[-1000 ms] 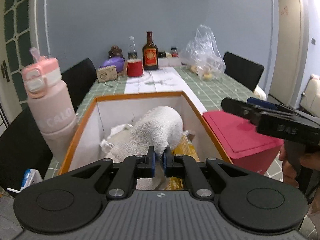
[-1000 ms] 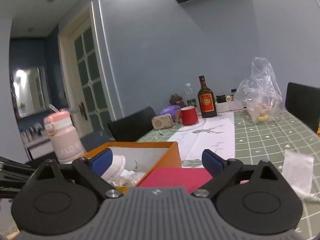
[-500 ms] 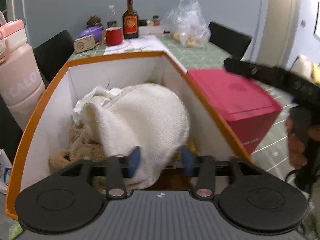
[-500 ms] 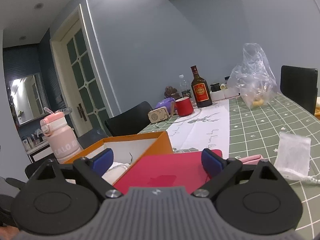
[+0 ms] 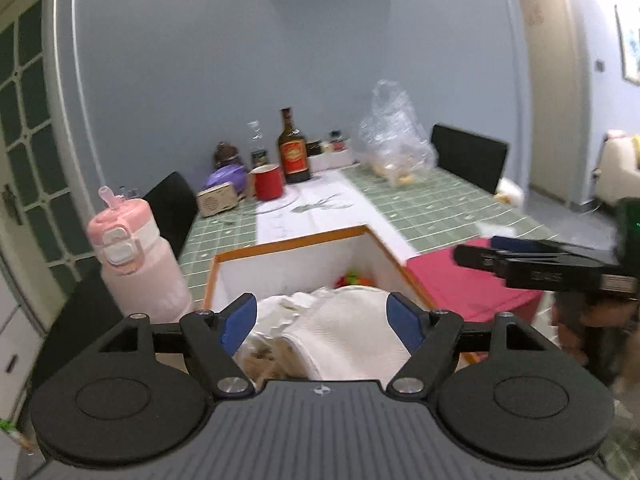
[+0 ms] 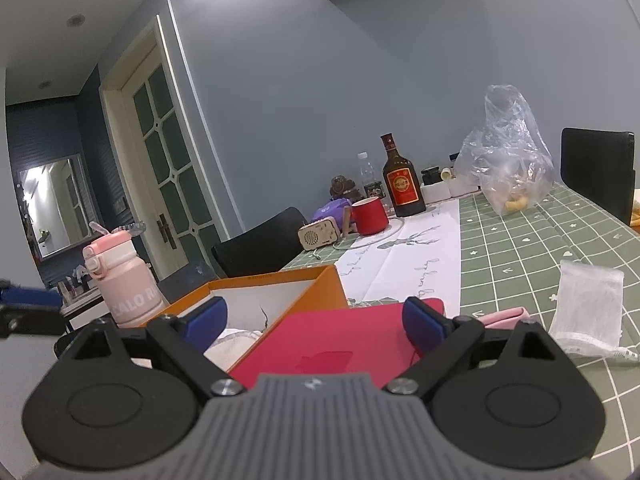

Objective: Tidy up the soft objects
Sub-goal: 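Move both grippers from the box toward the pink cloth and white mesh bag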

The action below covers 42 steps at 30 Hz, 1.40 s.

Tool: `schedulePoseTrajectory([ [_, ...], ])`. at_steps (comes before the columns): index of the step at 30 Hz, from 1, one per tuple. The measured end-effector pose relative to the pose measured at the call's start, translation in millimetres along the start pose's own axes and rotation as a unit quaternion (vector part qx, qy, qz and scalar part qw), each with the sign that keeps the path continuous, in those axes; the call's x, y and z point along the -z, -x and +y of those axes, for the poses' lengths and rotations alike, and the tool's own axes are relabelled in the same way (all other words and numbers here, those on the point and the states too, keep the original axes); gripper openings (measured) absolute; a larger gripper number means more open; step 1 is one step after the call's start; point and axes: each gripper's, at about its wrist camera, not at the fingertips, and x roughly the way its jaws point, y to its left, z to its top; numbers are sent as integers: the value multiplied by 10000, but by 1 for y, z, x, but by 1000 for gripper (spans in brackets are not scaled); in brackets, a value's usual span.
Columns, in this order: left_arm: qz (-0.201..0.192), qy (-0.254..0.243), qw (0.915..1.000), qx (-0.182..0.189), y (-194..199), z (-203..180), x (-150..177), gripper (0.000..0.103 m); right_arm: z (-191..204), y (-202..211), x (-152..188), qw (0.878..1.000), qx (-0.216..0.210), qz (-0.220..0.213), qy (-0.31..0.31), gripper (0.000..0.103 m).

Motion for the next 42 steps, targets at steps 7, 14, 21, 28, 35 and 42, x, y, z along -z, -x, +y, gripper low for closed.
schedulePoseTrajectory([
  [7, 958, -146, 9948, 323, -68, -17, 7, 0, 4, 0, 2, 9998, 58, 17, 168, 93],
  [14, 1741, -76, 9846, 119, -114, -22, 23, 0, 8, -1, 1, 9996, 71, 55, 270, 93],
  [21, 1883, -39, 9821, -17, -120, -20, 21, 0, 12, -3, 2, 9991, 132, 75, 388, 93],
  [28, 1362, -170, 9897, -417, -95, -34, 11, 39, 8, 2, -2, 9999, 43, 10, 104, 93],
  [35, 618, -84, 9972, -423, -42, -52, -20, 72, -3, 42, -37, 9969, 212, -678, 324, 96],
  [42, -113, -123, 9999, -14, 3, -86, -52, 79, -44, 66, -72, 9904, 1052, -770, 462, 97],
])
